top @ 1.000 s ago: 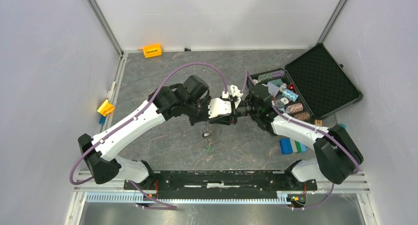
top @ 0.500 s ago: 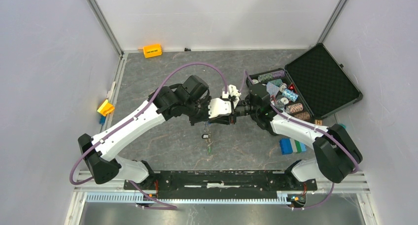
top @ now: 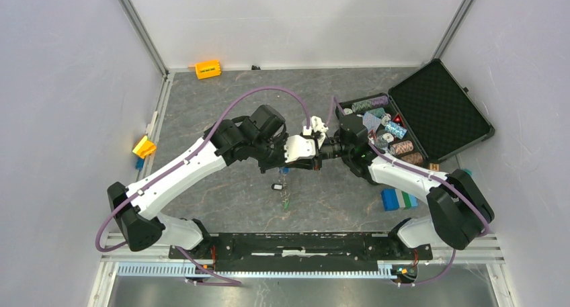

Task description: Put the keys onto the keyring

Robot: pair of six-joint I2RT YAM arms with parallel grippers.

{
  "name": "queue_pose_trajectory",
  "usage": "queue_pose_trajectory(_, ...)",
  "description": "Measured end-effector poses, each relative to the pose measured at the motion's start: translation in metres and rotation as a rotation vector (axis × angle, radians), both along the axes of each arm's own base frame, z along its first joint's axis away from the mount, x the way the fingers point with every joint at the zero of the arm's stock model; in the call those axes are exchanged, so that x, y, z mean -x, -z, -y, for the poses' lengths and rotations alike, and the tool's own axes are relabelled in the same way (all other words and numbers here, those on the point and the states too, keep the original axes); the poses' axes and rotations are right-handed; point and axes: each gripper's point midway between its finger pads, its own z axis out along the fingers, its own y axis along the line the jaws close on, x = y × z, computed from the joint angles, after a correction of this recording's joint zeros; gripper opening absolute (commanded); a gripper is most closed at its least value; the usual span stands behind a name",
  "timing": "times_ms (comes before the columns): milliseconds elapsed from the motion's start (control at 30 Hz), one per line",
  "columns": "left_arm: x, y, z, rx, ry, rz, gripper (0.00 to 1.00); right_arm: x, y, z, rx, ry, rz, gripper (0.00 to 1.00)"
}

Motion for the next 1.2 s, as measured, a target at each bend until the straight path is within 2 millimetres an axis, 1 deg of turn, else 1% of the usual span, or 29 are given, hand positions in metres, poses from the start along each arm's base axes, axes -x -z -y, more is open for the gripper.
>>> queue_pose_trajectory(133,0.0,0.0,0.0001,0.0,0.0,0.0,0.02,-0.0001,0.0,0.0,0.0,0.0,0.0,0.11)
queue_pose_trajectory(400,-0.0001,-0.0001,0.0,0.001,-0.002,-0.001,0.02,-0.0001,0.0009,0.0,0.003,0.0,0.003,0.0)
queue_pose_trajectory(767,-0.001,0.0034,-0.0005,0.028,-0.025,0.011,0.02,-0.0037,0.0061,-0.0005,0.03,0.018,0.021,0.0)
queue_pose_trajectory(1000,0.0005,-0.0024,0.0008,0.076,-0.03,0.031,0.02,-0.003,0.002,0.0006,0.028,0.02,0.047,0.0)
queue_pose_trajectory(1100,0.0005,-0.0027,0.0015,0.082,-0.028,0.031,0.04,-0.0027,0.0016,0.0013,0.029,0.02,0.052,0.0)
queue_pose_trajectory(1200,0.0002,-0.0007,0.002,0.083,-0.028,0.031,0.09,-0.003,0.003,0.0018,0.034,0.023,0.052,0.0)
